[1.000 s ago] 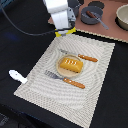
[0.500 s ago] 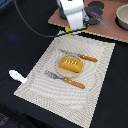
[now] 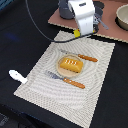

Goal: Interact with the objects in diverse but meaningful ways.

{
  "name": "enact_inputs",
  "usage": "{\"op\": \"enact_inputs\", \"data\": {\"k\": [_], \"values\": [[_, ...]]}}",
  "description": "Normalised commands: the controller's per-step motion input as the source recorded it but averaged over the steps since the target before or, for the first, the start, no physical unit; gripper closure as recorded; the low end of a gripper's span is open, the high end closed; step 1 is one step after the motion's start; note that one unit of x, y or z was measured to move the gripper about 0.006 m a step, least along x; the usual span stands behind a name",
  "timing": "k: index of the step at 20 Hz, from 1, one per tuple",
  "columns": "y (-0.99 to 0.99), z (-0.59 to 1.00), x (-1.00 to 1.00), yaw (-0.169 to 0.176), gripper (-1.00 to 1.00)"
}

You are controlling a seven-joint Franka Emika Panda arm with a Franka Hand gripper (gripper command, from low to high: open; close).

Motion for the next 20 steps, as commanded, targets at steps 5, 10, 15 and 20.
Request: {"op": "enact_inputs", "data": {"k": [5,10,15,20], "values": [[0.25,-0.26,-0.01,0.048,1.0],[0.16,-0.12,0.0,0.019,1.0],[0.22,-0.03,0.12,0.002,-1.0],[0.22,0.0,0.24,0.0,-1.0]]}}
